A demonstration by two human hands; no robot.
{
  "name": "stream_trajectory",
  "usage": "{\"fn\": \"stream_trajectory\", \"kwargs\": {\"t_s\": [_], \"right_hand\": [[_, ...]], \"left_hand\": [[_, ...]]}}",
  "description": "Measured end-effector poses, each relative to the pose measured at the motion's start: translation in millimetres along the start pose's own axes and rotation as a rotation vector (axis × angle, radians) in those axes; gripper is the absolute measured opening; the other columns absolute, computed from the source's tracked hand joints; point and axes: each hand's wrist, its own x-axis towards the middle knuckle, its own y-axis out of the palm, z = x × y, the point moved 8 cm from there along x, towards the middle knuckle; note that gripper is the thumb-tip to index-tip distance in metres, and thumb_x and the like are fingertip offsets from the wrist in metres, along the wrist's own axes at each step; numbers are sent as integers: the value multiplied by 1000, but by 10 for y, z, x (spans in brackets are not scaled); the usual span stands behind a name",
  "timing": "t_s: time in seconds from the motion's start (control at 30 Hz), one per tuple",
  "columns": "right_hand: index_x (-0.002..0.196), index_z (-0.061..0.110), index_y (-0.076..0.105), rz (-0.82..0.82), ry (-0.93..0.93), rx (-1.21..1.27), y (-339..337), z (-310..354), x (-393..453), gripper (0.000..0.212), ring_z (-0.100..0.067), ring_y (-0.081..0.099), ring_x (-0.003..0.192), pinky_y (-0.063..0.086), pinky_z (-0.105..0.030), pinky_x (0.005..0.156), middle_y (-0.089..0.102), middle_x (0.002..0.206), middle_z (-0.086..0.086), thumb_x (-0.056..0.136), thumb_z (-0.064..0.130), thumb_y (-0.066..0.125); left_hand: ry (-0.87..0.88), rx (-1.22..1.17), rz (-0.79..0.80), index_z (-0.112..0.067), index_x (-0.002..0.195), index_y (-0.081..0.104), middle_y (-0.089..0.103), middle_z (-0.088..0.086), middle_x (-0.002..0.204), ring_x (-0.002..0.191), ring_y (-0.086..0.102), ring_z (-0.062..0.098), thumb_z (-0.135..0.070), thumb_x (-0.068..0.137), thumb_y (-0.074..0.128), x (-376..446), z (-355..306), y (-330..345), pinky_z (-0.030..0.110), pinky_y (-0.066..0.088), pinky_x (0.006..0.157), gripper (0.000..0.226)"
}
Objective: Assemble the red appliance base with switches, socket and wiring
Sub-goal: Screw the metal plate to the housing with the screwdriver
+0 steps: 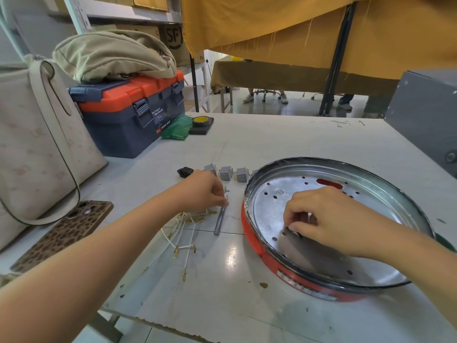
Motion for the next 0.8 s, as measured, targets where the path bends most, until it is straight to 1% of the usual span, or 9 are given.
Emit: {"fn": "stream_trajectory", "kwargs": {"t_s": [0.07, 0.2, 0.27, 0.33, 0.43, 0.53, 0.6, 0.7, 0.8], "right_hand": [[83, 27, 65, 1, 4, 5, -2, 1, -5, 11, 4, 52, 82, 41, -12, 74, 58, 79, 19, 90, 21, 59], [84, 27, 65, 6, 4, -3, -1, 7, -1, 10, 5, 52, 79, 40, -11, 73, 57, 78, 19, 90, 22, 59], [84, 27, 64, 8, 2, -10, 0, 5, -4, 10, 6, 51, 77, 40, -10, 71, 56, 78, 20, 91, 22, 59], [85, 27, 64, 12, 4, -13, 0, 5, -7, 10, 6, 51, 76, 40, -11, 71, 56, 79, 20, 91, 23, 58], [89, 25, 66, 15, 4, -14, 0, 6, -4, 9, 3, 53, 79, 42, -15, 74, 57, 82, 19, 92, 25, 58], [96, 25, 65, 8, 15, -5, -11, 2, -10, 9, -1, 55, 80, 45, -18, 75, 60, 86, 15, 92, 28, 58], [100, 26, 63, -9, 21, 25, -31, -2, -14, 9, -2, 57, 79, 48, -22, 76, 63, 86, 12, 91, 27, 59], [95, 31, 58, -161, -10, 141, -186, 36, -12, 14, -3, 58, 72, 46, -16, 68, 64, 77, 12, 87, 24, 66], [88, 40, 43, -321, -96, 276, -379, 108, -42, 37, -4, 56, 70, 43, -12, 61, 59, 74, 9, 80, 20, 73]], "left_hand": [[-29, 50, -21, -7, 72, 69, 62, 0, 63, 54, 47, 3, -36, 81, 70, 8, -16, 14, 19, 34, 49, 30], [-92, 174, -4, -9, 57, 58, 57, 5, 58, 54, 48, 15, -36, 79, 70, 37, -66, 111, 25, 36, 47, 37], [-134, 164, 12, -11, 51, 50, 49, 4, 53, 52, 44, 17, -31, 79, 68, 52, -69, 152, 25, 33, 46, 39], [-165, 113, 36, -9, 52, 49, 48, 5, 53, 51, 42, 17, -28, 80, 66, 50, -61, 158, 25, 32, 48, 38], [-196, -146, 32, -8, 58, 63, 56, 3, 56, 51, 47, 14, -28, 80, 64, 14, -40, 44, 23, 38, 53, 30], [-181, -568, -32, -6, 69, 71, 59, -4, 55, 51, 48, 8, -25, 82, 65, -44, -115, -170, 21, 41, 54, 24], [-138, -822, -44, -3, 75, 72, 60, -1, 60, 52, 48, 8, -22, 83, 65, -84, -237, -273, 19, 41, 54, 21], [-56, -964, -3, -10, 68, 72, 61, 0, 62, 50, 50, 6, -21, 83, 65, -136, -522, -305, 17, 42, 51, 21], [-2, -1030, 51, -10, 66, 70, 60, 0, 58, 51, 50, 8, -18, 84, 62, -167, -804, -248, 15, 41, 47, 21]]}}
